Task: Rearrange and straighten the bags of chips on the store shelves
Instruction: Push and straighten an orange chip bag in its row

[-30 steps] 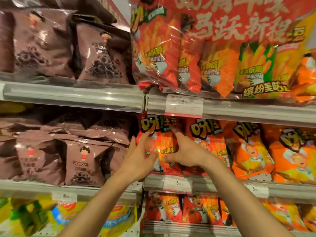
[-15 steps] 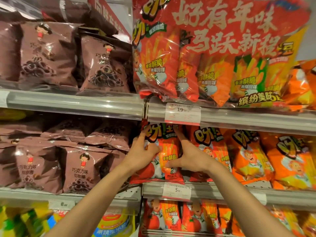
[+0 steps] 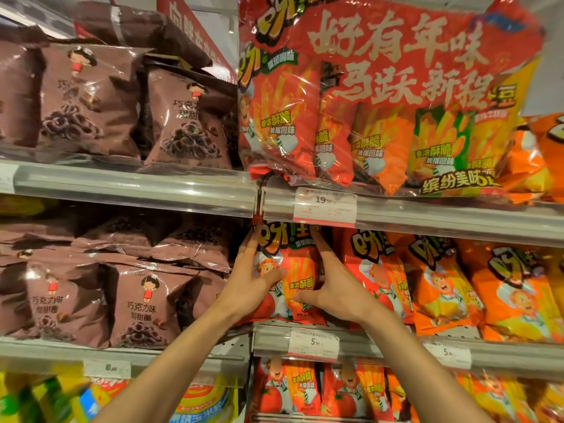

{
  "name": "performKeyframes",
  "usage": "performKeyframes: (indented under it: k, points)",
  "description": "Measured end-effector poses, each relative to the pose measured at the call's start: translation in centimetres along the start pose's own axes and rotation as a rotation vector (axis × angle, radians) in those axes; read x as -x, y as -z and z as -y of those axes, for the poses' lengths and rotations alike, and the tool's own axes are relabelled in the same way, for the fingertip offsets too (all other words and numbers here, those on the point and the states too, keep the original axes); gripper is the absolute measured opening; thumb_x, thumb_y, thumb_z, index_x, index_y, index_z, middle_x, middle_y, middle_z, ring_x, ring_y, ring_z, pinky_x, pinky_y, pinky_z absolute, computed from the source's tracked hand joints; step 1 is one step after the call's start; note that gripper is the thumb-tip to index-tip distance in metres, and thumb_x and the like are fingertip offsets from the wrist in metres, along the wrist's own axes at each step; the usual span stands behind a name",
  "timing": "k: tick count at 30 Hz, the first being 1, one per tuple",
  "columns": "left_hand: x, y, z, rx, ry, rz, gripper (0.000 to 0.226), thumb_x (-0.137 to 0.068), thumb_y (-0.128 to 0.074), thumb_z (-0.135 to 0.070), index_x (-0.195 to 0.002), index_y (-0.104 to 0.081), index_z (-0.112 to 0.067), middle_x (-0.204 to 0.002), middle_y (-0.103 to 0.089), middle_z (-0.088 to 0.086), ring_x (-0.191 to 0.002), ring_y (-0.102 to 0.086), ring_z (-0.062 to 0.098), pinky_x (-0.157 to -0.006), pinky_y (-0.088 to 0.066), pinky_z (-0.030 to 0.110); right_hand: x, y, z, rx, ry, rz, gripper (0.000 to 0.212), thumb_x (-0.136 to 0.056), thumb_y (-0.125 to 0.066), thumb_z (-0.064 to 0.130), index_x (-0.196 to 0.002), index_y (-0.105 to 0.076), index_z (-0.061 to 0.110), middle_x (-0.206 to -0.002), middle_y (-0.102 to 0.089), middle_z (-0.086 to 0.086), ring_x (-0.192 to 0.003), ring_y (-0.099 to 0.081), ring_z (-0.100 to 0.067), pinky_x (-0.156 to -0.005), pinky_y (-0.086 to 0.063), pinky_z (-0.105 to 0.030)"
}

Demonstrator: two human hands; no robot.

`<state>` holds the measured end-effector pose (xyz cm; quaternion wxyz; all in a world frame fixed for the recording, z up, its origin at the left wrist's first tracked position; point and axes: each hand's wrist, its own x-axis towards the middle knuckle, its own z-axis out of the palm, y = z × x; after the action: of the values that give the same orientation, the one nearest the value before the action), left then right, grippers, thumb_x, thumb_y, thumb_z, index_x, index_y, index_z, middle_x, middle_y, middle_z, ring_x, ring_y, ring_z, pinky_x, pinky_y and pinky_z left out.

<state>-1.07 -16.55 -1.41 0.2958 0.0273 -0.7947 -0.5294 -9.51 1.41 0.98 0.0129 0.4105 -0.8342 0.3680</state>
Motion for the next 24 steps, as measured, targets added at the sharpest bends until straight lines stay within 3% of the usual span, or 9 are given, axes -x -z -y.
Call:
performKeyframes:
  k: [4,7,11,12,14,15,18,21,24]
  points:
    - [-0.6,-0.6,0.2,0.045,0.071,-0.113,0.069,-0.091,-0.053,-0.06,-0.14,-0.006,-0.072,-0.147,-0.04,-0.004,-0.135,-0.044,0.013,-0.112,-0.036,0.037,-0.6,-0.8,0.6,-0.137,-0.019,-0.083,0.085,-0.09,-0.066,0.036,-0.155,-0.011,0.037,-0.153,-0.029,0.01,-0.133,-0.03,-0.001,-0.11,-0.033,-0.028]
    - [-1.3,-1.1,-0.3,-0.042,0.127,-0.146,0.062,-0.093,-0.037,-0.06,-0.149,-0.01,-0.06,-0.155,-0.034,0.006,-0.141,-0.038,0.024,-0.114,-0.034,0.046,-1.8,-1.9,1.6,-0.189,-0.053,-0.242,0.064,-0.098,-0.053,0.037,-0.152,-0.019,0.034,-0.143,-0.042,0.003,-0.133,-0.042,-0.014,-0.106,-0.038,-0.031]
    - [-0.6,-1.5,0.2,-0.09,0.037,-0.165,0.053,-0.104,-0.035,-0.046,-0.154,-0.015,-0.048,-0.154,-0.031,-0.002,-0.138,-0.039,0.017,-0.112,-0.035,0.04,-2.0,-3.0,2.7,-0.158,-0.076,-0.312,0.045,-0.1,-0.047,0.024,-0.143,-0.037,0.016,-0.092,-0.055,-0.007,-0.078,-0.055,-0.019,-0.08,-0.052,-0.044]
    - [-0.3,-1.5,0.3,-0.093,0.004,-0.19,0.051,-0.106,-0.034,-0.042,-0.154,-0.018,-0.045,-0.15,-0.032,-0.004,-0.137,-0.04,0.014,-0.112,-0.035,0.037,-1.8,-3.3,2.8,-0.133,-0.07,-0.309,0.038,-0.101,-0.046,0.025,-0.135,-0.044,0.008,-0.087,-0.054,-0.008,-0.076,-0.054,-0.021,-0.08,-0.052,-0.046]
    - [0.5,-1.5,0.3,-0.084,-0.051,-0.253,0.042,-0.108,-0.034,-0.038,-0.148,-0.025,-0.045,-0.143,-0.035,-0.01,-0.13,-0.042,0.005,-0.106,-0.036,0.027,-1.4,-3.7,3.0,-0.085,-0.042,-0.304,0.035,-0.103,-0.044,0.03,-0.13,-0.048,0.008,-0.103,-0.056,-0.01,-0.095,-0.054,-0.028,-0.092,-0.047,-0.046]
    - [0.8,-1.5,0.3,-0.083,-0.068,-0.274,0.033,-0.108,-0.033,-0.036,-0.14,-0.03,-0.045,-0.138,-0.037,-0.013,-0.124,-0.044,0.003,-0.1,-0.036,0.022,-1.2,-4.0,3.1,-0.066,-0.01,-0.312,0.041,-0.103,-0.043,0.032,-0.138,-0.042,0.01,-0.118,-0.052,-0.008,-0.108,-0.049,-0.028,-0.1,-0.041,-0.041]
    - [1.4,-1.5,0.4,-0.1,-0.124,-0.312,0.033,-0.108,-0.031,-0.037,-0.139,-0.04,-0.032,-0.128,-0.045,-0.009,-0.112,-0.053,0.003,-0.092,-0.045,0.028,-1.0,-4.4,3.1,-0.032,0.103,-0.375,0.059,-0.104,-0.039,0.035,-0.156,-0.015,0.024,-0.154,-0.026,0.004,-0.133,-0.029,-0.017,-0.112,-0.023,-0.027]
    - [0.7,-1.7,0.6,-0.18,-0.141,-0.285,0.046,-0.107,-0.028,-0.041,-0.153,-0.028,-0.035,-0.144,-0.039,-0.003,-0.125,-0.049,0.011,-0.1,-0.043,0.033,-1.1,-4.6,2.1,-0.004,0.095,-0.409,0.061,-0.104,-0.037,0.039,-0.156,-0.008,0.031,-0.163,-0.014,0.001,-0.135,-0.033,-0.022,-0.115,-0.028,-0.037]
    - [-0.5,-2.2,0.7,-0.252,-0.169,-0.238,0.044,-0.108,-0.028,-0.034,-0.145,-0.018,-0.055,-0.161,-0.021,-0.001,-0.144,-0.031,0.016,-0.113,-0.034,0.035,-1.7,-4.3,1.4,-0.003,0.039,-0.391,0.053,-0.104,-0.04,0.03,-0.154,-0.023,0.019,-0.162,-0.017,-0.009,-0.144,-0.024,-0.028,-0.118,-0.024,-0.036]
